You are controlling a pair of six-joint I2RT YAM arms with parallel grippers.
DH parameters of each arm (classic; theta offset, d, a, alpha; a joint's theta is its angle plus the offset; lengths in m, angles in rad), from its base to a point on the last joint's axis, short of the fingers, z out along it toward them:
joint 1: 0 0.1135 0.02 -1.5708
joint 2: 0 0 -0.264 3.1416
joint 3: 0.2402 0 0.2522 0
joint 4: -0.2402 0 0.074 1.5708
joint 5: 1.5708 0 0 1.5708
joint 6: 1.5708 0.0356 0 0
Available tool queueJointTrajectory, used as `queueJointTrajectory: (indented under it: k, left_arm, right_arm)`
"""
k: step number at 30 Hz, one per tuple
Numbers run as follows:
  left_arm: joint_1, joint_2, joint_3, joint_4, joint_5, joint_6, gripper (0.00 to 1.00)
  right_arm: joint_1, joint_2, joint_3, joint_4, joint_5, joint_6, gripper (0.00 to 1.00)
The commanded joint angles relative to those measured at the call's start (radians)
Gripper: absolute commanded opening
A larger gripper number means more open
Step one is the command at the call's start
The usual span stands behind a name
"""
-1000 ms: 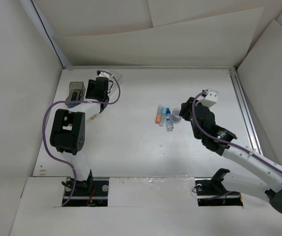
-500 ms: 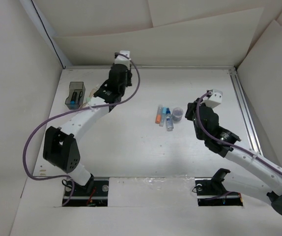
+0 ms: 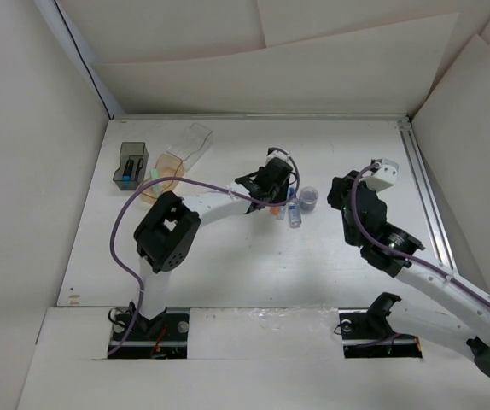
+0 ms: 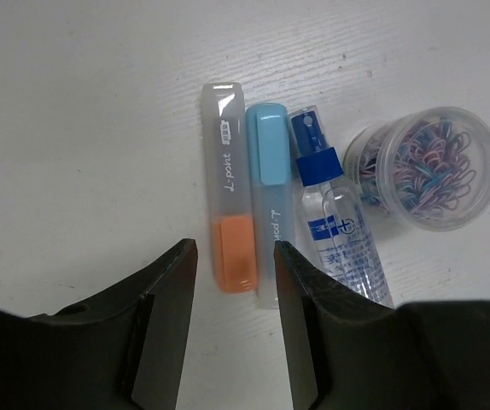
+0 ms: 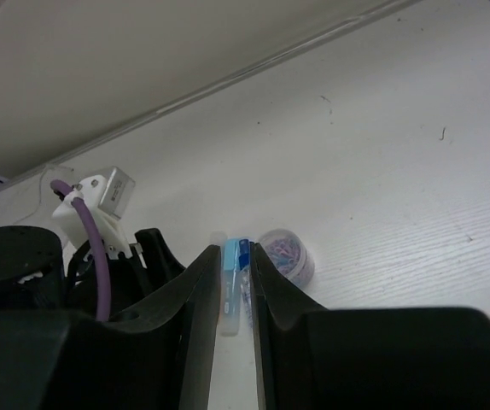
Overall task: Sort the stationery into containers
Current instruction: Pick up the pen from the corner of the board.
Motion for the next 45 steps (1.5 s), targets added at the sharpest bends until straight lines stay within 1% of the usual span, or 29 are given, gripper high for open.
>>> queueJointTrajectory:
  k: [1,5,9,10,14,23,27,33,34,35,39,41,42,43,45]
  left_arm:
    - [-0.015,0.002,0.043,0.040,-0.008,-0.064,0.38]
    - [-0.015,0.036,0.066,0.031,-0.047,-0.064,0.38]
    - [-0.015,0.069,0.066,0.031,-0.101,-0.055,0.35]
    - [-0.015,0.069,0.066,0.031,-0.101,-0.055,0.34]
    - [-0.015,0.104,0.084,0.031,-0.115,-0.046,0.32]
    - [-0.024,0.158,0.141,0.020,-0.115,-0.028,0.34]
    - [-0.024,0.181,0.153,0.011,-0.152,-0.028,0.34]
    - [-0.024,0.212,0.163,-0.007,-0.190,-0.008,0.32]
    - [-0.024,0.221,0.163,-0.007,-0.201,-0.008,0.36]
    - [-0.024,0.221,0.163,-0.007,-0.201,-0.008,0.37]
    - [-0.024,0.230,0.163,-0.007,-0.222,-0.008,0.39]
    - [-0.024,0.230,0.144,-0.007,-0.236,-0.008,0.29]
    - [-0.024,0.209,0.135,-0.007,-0.236,-0.008,0.17]
    - [-0.024,0.198,0.115,-0.007,-0.236,-0.008,0.13]
    - [-0.024,0.168,0.088,0.002,-0.255,0.002,0.08]
  right_arm:
    - [-0.005,-0.002,0.008,0.007,0.014,0.012,0.26]
    - [-0.005,-0.002,0.008,0.007,0.014,0.012,0.27]
    - [-0.005,-0.002,0.008,0.007,-0.006,0.012,0.29]
    - [-0.005,-0.002,0.008,0.007,-0.006,0.012,0.29]
    - [-0.005,0.007,0.017,0.007,-0.015,0.012,0.29]
    - [-0.005,0.016,0.017,0.007,-0.034,-0.006,0.30]
    - [-0.005,0.016,0.017,0.007,-0.034,-0.006,0.30]
    - [-0.005,0.016,0.017,0.007,-0.043,-0.006,0.33]
    - [-0.005,0.016,0.017,0.007,-0.043,-0.006,0.34]
    - [-0.005,0.016,0.017,0.007,-0.043,-0.006,0.34]
    - [-0.005,0.016,0.017,0.007,-0.043,-0.006,0.36]
    - [-0.005,0.016,0.017,0.016,-0.043,-0.006,0.36]
    - [-0.005,0.016,0.017,0.016,-0.043,-0.006,0.36]
    - [-0.005,0.016,0.017,0.016,-0.043,-0.006,0.36]
    - [-0.005,0.016,0.017,0.016,-0.043,-0.006,0.36]
